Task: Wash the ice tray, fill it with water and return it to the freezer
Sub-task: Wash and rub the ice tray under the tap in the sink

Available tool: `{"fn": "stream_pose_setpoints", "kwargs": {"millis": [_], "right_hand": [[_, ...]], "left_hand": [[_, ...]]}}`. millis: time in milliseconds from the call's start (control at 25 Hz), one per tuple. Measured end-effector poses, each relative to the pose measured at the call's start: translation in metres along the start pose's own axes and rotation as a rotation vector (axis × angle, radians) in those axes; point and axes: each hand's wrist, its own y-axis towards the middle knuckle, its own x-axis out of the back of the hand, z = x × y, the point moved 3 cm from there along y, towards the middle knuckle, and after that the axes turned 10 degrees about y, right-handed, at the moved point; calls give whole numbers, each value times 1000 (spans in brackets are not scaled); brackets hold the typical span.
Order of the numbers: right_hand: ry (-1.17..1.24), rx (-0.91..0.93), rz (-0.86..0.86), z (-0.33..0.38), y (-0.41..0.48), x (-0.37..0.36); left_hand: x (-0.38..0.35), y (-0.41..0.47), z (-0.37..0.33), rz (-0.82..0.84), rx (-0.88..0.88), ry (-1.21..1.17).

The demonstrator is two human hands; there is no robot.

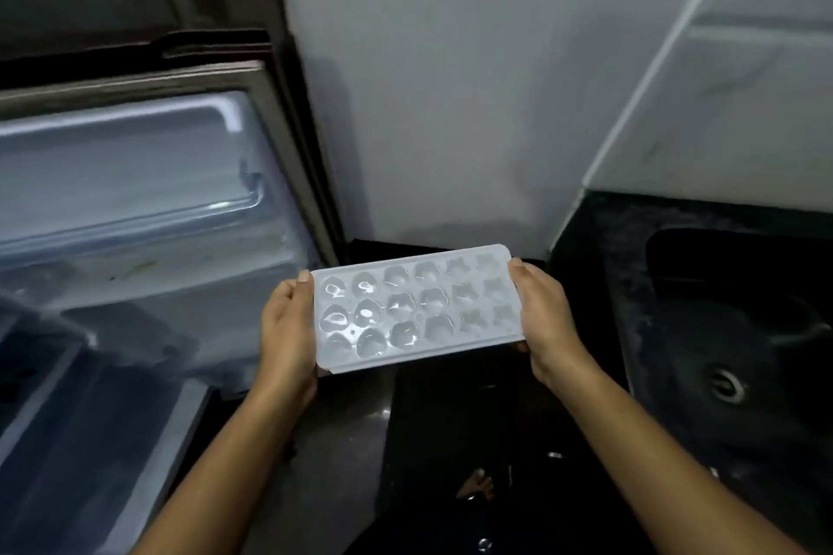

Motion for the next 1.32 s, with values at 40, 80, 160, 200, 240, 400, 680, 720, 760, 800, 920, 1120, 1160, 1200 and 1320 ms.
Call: {"fn": "stream_pose_setpoints", "kwargs": {"millis": [40,80,160,200,240,400,680,720,760,800,920,1120,1160,1200,1320], "right_hand": [[4,8,-34,6,9,17],[6,15,-68,11,16,33],[15,28,-140,24,29,67],[23,30,-173,30,33,83],[34,28,-208,35,36,98],[65,41,-343,53,40,154],[159,55,-617,69,37,237],[177,63,-666,69,38,249],[196,71,-712,70,39,260],[210,75,-754,70,39,269],[270,82,-895,71,39,296],[399,166,-1119,72,34,324],[405,170,-1173,68,33,329],[390,172,-1227,63,30,335],[299,181,-1396,48,18,348]], "left_hand": [[-24,4,-3,35,0,3],[-46,7,-6,69,1,9],[-91,12,-11,126,6,30],[-111,15,-14,152,1,43],[-130,16,-16,186,-3,60],[-204,18,-25,341,-12,110],[-333,13,-42,633,-40,236],[-355,13,-43,677,-44,253],[-375,12,-44,718,-49,267],[-395,11,-44,762,-50,276],[-458,6,-48,924,-50,315],[-544,-5,-51,1172,-89,429],[-557,-8,-49,1219,-103,463],[-568,-12,-47,1265,-122,500],[-597,-25,-36,1406,-198,581]]}}
